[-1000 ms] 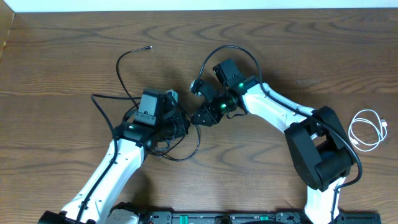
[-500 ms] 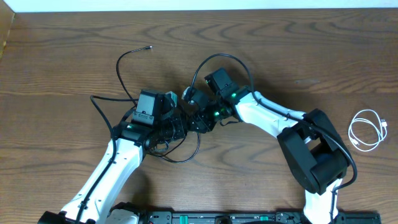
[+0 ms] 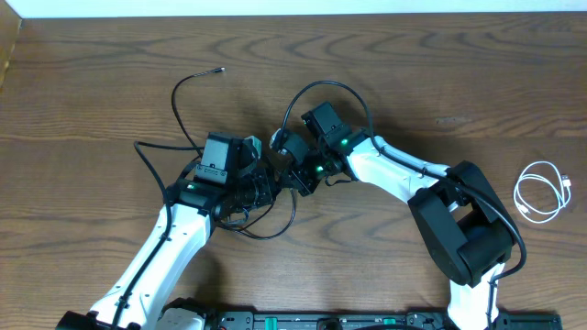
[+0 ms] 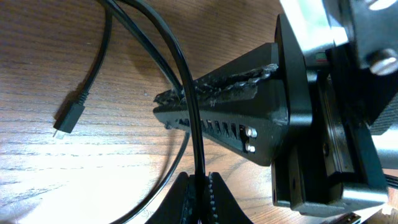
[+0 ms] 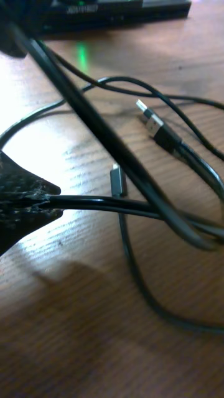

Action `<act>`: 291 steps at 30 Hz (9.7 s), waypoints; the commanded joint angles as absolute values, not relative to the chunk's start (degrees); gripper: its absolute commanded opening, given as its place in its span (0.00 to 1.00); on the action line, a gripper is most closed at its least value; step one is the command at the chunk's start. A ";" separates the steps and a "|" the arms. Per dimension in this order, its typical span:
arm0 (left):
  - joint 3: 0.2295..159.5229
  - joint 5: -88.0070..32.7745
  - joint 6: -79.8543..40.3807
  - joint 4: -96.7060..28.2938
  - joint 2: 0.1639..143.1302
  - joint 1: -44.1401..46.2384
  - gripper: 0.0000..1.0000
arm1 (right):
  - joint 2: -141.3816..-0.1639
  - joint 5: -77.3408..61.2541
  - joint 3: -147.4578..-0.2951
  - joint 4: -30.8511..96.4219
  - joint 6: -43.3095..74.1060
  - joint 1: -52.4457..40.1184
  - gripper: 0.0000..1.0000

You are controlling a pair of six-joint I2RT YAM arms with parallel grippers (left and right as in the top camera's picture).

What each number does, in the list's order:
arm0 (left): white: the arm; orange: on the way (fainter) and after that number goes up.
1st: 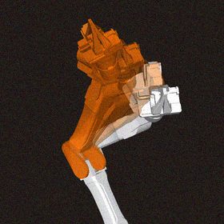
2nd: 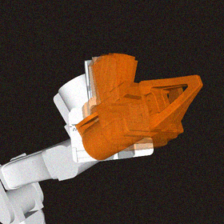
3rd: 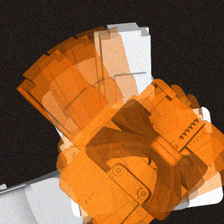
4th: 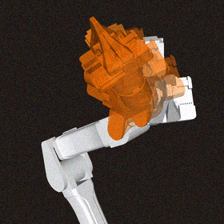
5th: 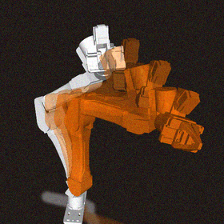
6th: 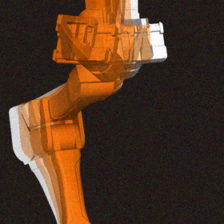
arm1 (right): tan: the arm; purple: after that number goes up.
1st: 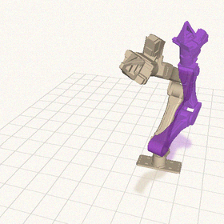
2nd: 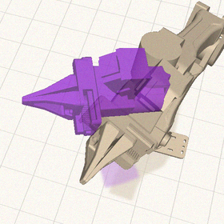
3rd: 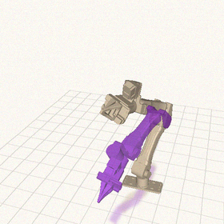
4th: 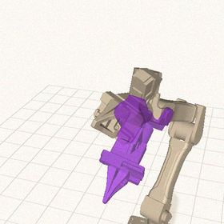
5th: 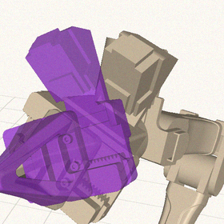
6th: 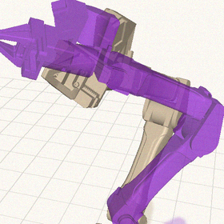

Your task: Untangle cables

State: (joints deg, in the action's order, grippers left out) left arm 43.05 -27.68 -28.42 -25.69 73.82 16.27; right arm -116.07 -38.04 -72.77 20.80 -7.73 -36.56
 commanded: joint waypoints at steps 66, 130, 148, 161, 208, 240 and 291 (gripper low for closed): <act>42.94 -11.05 -23.79 -44.36 43.05 -7.70 0.07 | -115.42 -13.39 -72.51 23.79 -0.23 -31.90 0.01; 42.35 -40.10 -9.58 -38.24 73.30 -7.68 0.79 | -115.42 11.16 -72.51 26.35 11.97 -32.18 0.74; 42.33 -45.78 -3.66 -38.30 73.30 -7.68 0.19 | -115.42 10.26 -72.51 26.15 11.97 -32.36 0.74; 42.33 -21.43 -13.72 -39.66 73.34 -7.68 0.08 | -115.42 9.89 -72.51 26.09 11.97 -32.36 0.70; 44.60 -11.16 -21.10 -41.32 76.93 -7.70 0.67 | -115.42 9.89 -72.51 25.78 11.97 -32.36 0.43; 45.67 -12.32 -16.95 -29.04 61.98 -7.64 0.07 | -115.42 9.65 -72.51 25.06 11.97 -33.01 0.44; 45.56 16.73 -23.68 -29.76 65.69 13.65 0.76 | -115.42 9.45 -72.51 24.75 11.35 -33.10 0.62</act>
